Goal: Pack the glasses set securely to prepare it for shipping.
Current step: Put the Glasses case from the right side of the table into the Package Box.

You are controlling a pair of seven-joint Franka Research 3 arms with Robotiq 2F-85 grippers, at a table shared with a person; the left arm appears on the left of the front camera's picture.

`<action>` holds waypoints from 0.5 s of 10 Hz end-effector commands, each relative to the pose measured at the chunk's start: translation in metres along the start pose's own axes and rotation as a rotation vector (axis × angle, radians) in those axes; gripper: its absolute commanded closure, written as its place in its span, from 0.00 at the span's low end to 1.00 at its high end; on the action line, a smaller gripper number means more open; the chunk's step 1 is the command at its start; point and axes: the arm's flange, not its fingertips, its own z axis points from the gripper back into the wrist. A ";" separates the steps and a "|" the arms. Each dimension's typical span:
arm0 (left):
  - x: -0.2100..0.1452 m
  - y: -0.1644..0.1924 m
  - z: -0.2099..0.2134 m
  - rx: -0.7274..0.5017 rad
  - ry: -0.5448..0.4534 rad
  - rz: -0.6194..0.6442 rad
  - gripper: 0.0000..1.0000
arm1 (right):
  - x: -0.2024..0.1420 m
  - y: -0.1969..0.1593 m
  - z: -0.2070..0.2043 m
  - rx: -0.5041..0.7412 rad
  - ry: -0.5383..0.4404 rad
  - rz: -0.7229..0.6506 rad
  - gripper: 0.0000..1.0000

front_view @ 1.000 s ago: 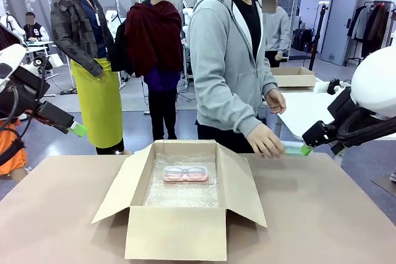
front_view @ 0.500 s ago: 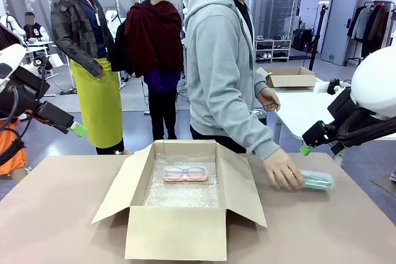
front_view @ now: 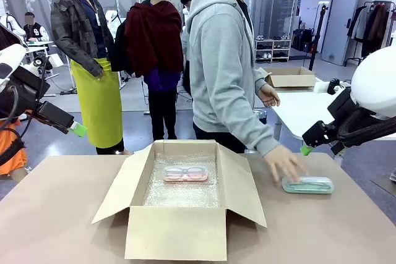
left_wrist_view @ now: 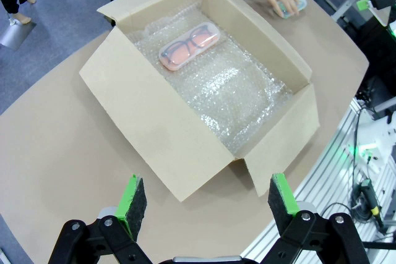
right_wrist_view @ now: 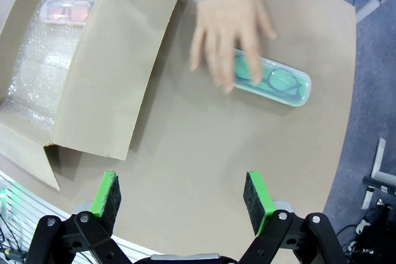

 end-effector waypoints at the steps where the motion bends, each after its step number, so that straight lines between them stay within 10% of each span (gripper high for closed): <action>1: 0.000 0.001 0.001 -0.017 -0.018 -0.002 0.00 | 0.001 -0.001 -0.001 -0.002 -0.012 0.010 0.00; 5: 0.000 0.001 0.001 -0.017 -0.018 -0.002 0.00 | 0.001 -0.001 -0.001 -0.002 -0.012 0.010 0.00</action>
